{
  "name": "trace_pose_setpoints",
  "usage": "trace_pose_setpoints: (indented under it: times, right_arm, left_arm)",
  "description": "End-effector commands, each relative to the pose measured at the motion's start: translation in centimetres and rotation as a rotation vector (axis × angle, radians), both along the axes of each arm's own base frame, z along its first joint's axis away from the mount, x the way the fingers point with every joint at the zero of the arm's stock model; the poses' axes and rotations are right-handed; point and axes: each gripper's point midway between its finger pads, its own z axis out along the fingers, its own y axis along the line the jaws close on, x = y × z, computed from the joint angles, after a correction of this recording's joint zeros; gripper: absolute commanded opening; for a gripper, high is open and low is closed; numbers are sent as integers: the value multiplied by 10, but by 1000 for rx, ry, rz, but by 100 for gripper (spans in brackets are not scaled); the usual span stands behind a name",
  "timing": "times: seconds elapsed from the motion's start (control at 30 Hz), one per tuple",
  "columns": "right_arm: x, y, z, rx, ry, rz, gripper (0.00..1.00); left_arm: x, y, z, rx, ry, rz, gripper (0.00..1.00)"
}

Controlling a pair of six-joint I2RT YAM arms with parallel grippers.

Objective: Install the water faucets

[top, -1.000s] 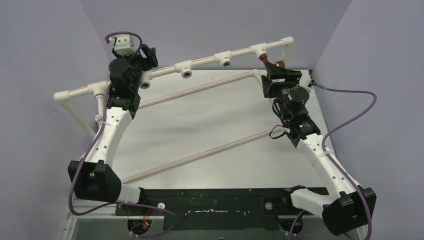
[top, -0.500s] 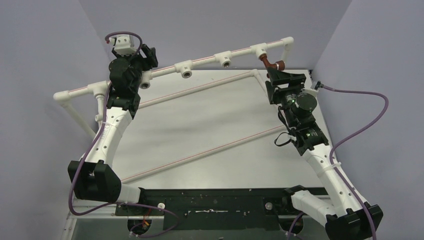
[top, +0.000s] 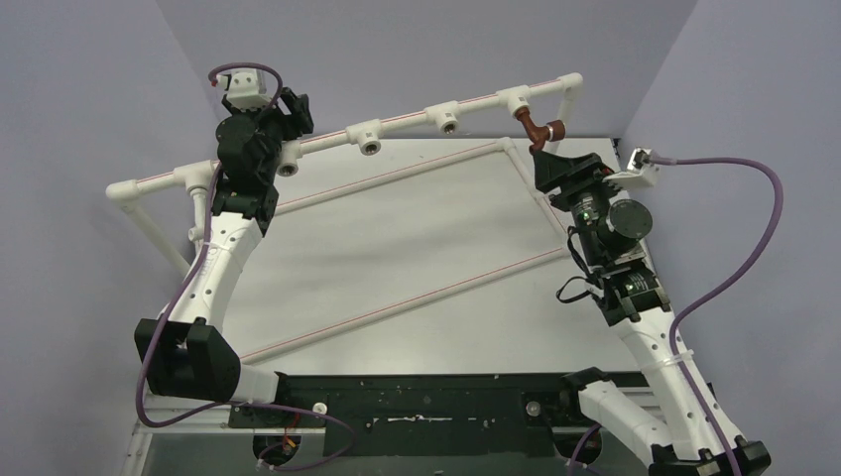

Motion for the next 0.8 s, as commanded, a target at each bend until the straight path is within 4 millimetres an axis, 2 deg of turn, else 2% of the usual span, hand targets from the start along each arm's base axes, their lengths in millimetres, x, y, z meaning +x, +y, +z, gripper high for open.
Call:
trace_pose_setpoints:
  times: [0.0,0.17,0.3,0.43,0.67,0.77]
  right_arm:
    - [-15,-17,48,-365,-212,-56,61]
    - [-19,-27,55,-674,-334,-114,64]
    - [-12,-9,47,-979,-421,-21,71]
    - [-4,1,39,-1168,-467,35,73]
    - [10,2,29,-1466,-521,33,76]
    - [21,-2,26,-1581,-511,-21,77]
  left_arm:
    - [2,-10,-129,85,376,-46,66]
    - [1,-11,-128,85,375,-49,66]
    - [1,-11,-129,85,376,-49,66]
    - [1,-11,-128,87,373,-48,66]
    - [1,-11,-128,87,373,-50,66]
    - [1,-11,-128,86,372,-49,66]
